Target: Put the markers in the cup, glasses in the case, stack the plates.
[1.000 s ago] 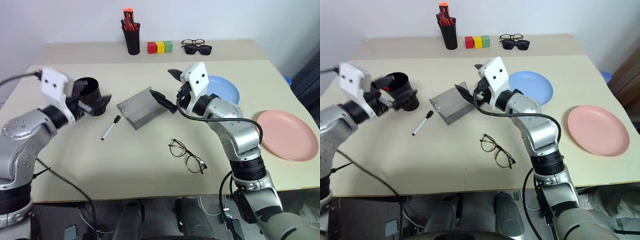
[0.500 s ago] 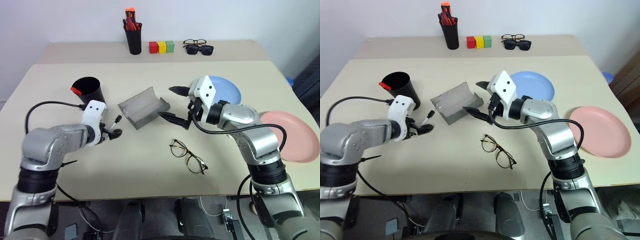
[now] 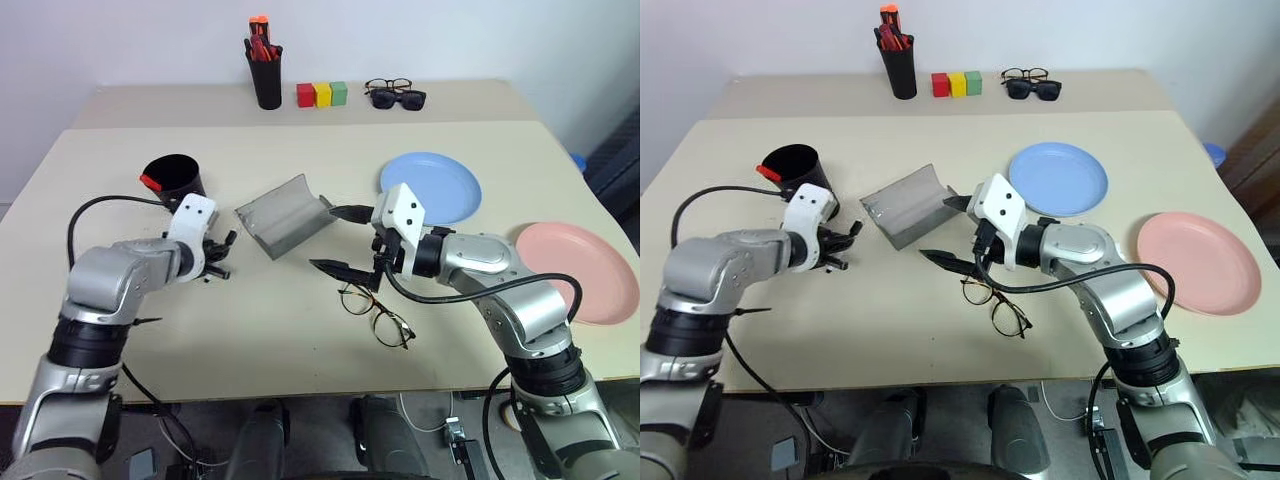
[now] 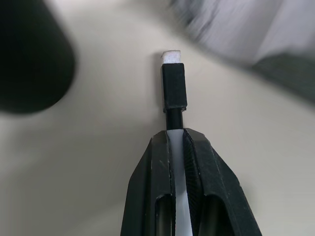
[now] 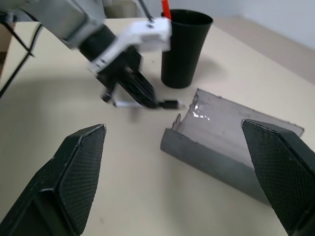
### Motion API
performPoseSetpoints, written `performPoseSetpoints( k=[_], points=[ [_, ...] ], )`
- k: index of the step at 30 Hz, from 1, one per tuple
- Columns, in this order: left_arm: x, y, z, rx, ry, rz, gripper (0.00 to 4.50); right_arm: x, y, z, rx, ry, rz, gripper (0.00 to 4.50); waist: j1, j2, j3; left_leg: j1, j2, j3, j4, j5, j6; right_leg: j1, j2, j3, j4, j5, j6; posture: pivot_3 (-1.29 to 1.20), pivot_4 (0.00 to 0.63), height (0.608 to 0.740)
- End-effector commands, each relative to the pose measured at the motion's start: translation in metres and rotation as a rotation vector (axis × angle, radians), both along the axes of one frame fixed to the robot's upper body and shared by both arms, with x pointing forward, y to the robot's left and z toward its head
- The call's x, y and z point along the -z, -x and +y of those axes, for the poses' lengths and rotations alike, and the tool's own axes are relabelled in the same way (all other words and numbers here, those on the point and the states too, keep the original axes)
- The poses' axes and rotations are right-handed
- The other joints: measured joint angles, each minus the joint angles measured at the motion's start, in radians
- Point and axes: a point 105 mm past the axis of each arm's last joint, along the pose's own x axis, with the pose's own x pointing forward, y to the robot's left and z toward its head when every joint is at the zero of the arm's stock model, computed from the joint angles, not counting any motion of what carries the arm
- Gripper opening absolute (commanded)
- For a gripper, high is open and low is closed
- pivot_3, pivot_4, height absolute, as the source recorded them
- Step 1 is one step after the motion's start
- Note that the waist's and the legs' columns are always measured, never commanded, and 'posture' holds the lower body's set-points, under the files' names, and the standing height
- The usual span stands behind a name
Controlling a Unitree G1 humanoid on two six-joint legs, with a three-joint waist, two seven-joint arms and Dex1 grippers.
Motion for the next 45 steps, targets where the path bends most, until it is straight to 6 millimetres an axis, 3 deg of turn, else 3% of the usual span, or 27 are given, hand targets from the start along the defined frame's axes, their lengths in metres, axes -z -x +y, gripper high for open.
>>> performPoseSetpoints(
  k=[1, 5, 9, 13, 17, 22, 26, 29, 33, 35, 38, 40, 42, 45],
  points=[
    [-0.060, 0.017, -0.016, 0.202, 0.044, -0.321, 0.04, -0.014, 0.004, 0.001, -0.016, -0.030, -0.049, 4.50, 0.006, 0.000, 0.000, 0.000, 0.000, 0.000, 0.000, 0.000, 0.000, 0.000, 0.000, 0.000, 0.000, 0.000, 0.000, 0.00, 0.150, 0.740],
    [-0.123, 0.032, -0.021, 0.273, 0.295, -0.633, 0.04, -0.023, -0.015, 0.013, 0.047, -0.108, -0.080, 4.50, 0.021, 0.000, 0.000, -0.001, 0.000, 0.000, 0.001, 0.000, 0.000, 0.001, -0.001, -0.001, -0.003, 0.000, -0.001, 0.00, 0.150, 0.740],
    [-0.179, 0.010, 0.011, -0.016, 0.314, -0.997, 0.04, -0.024, -0.024, 0.035, 0.079, -0.178, -0.083, 4.50, 0.033, -0.001, 0.000, -0.001, 0.000, 0.000, 0.002, 0.000, 0.000, 0.003, -0.001, -0.001, -0.004, 0.000, 0.000, 0.00, 0.150, 0.740],
    [-0.190, -0.010, 0.035, -0.236, 0.212, -1.136, 0.04, -0.016, -0.028, 0.051, 0.094, -0.190, -0.081, 4.50, 0.031, -0.001, -0.001, -0.001, -0.001, 0.000, 0.002, 0.000, 0.000, 0.002, -0.001, -0.001, -0.003, 0.000, 0.001, 0.00, 0.150, 0.740],
    [-0.176, -0.033, 0.036, -0.304, 0.135, -1.136, 0.04, -0.019, -0.024, 0.065, 0.084, -0.238, -0.078, 4.50, 0.030, -0.001, -0.001, -0.001, -0.001, 0.000, 0.001, 0.000, 0.000, 0.001, -0.001, -0.001, -0.002, 0.000, 0.001, 0.00, 0.150, 0.740],
    [-0.143, -0.048, 0.026, -0.275, 0.233, -1.066, 0.04, -0.019, -0.021, 0.066, 0.088, -0.246, -0.080, 4.50, 0.030, -0.001, -0.001, -0.001, -0.001, 0.000, 0.002, 0.000, 0.000, 0.001, -0.001, -0.001, -0.001, 0.001, 0.001, 0.00, 0.150, 0.740],
    [-0.126, -0.052, 0.026, -0.277, 0.215, -1.022, 0.04, -0.020, -0.020, 0.064, 0.100, -0.248, -0.083, 4.50, 0.026, -0.001, -0.001, -0.001, -0.001, 0.000, 0.002, 0.000, 0.000, 0.001, -0.001, -0.001, -0.001, 0.001, 0.001, 0.00, 0.150, 0.740],
    [-0.120, -0.053, 0.028, -0.289, 0.225, -1.002, 1.19, -0.020, -0.021, 0.062, 0.108, -0.248, -0.084, 4.50, 0.024, -0.001, -0.001, -0.001, -0.001, 0.000, 0.002, 0.000, 0.000, 0.001, 0.000, -0.001, 0.000, 0.001, 0.001, 0.00, 0.150, 0.740],
    [-0.130, -0.048, 0.028, -0.289, 0.249, -1.038, 3.20, -0.021, -0.021, 0.059, 0.112, -0.244, -0.089, 4.50, 0.027, -0.001, -0.001, -0.001, -0.001, 0.000, 0.002, 0.000, 0.000, 0.001, 0.000, -0.001, 0.000, 0.001, 0.001, 0.00, 0.150, 0.740],
    [-0.143, -0.043, 0.023, -0.258, 0.292, -1.073, 3.20, -0.022, -0.021, 0.056, 0.114, -0.238, -0.095, 4.50, 0.027, -0.001, -0.001, -0.001, -0.001, 0.000, 0.002, 0.000, 0.000, 0.001, 0.000, -0.001, 0.000, 0.001, 0.001, 0.00, 0.150, 0.740],
    [-0.158, -0.033, -0.016, -0.007, 0.439, -1.005, 3.20, -0.022, -0.022, 0.038, 0.117, -0.195, -0.109, 4.50, 0.030, -0.001, -0.001, -0.001, -0.001, 0.000, 0.002, 0.000, 0.000, 0.001, -0.001, -0.001, -0.001, 0.001, 0.001, 0.00, 0.150, 0.740],
    [-0.138, -0.027, -0.053, 0.205, 0.411, -0.798, 3.73, -0.017, -0.020, 0.020, 0.108, -0.113, -0.119, 4.50, 0.033, -0.001, 0.000, -0.001, -0.001, 0.000, 0.003, 0.000, 0.000, 0.002, -0.001, -0.001, -0.001, 0.000, 0.001, 0.00, 0.150, 0.740],
    [-0.103, -0.019, -0.078, 0.359, 0.282, -0.579, 4.46, -0.010, -0.017, 0.001, 0.101, -0.025, -0.120, 4.50, 0.032, -0.001, 0.000, -0.001, -0.002, -0.001, 0.003, 0.000, 0.000, 0.003, -0.001, -0.001, -0.002, 0.000, 0.001, 0.00, 0.150, 0.740],
    [-0.069, -0.014, -0.092, 0.443, 0.191, -0.395, 4.46, -0.009, -0.015, -0.018, 0.117, 0.020, -0.111, 4.50, 0.021, 0.000, 0.000, 0.001, -0.002, 0.000, 0.002, 0.000, 0.000, 0.004, -0.001, -0.001, -0.001, 0.000, 0.001, 0.00, 0.150, 0.740]
  ],
)
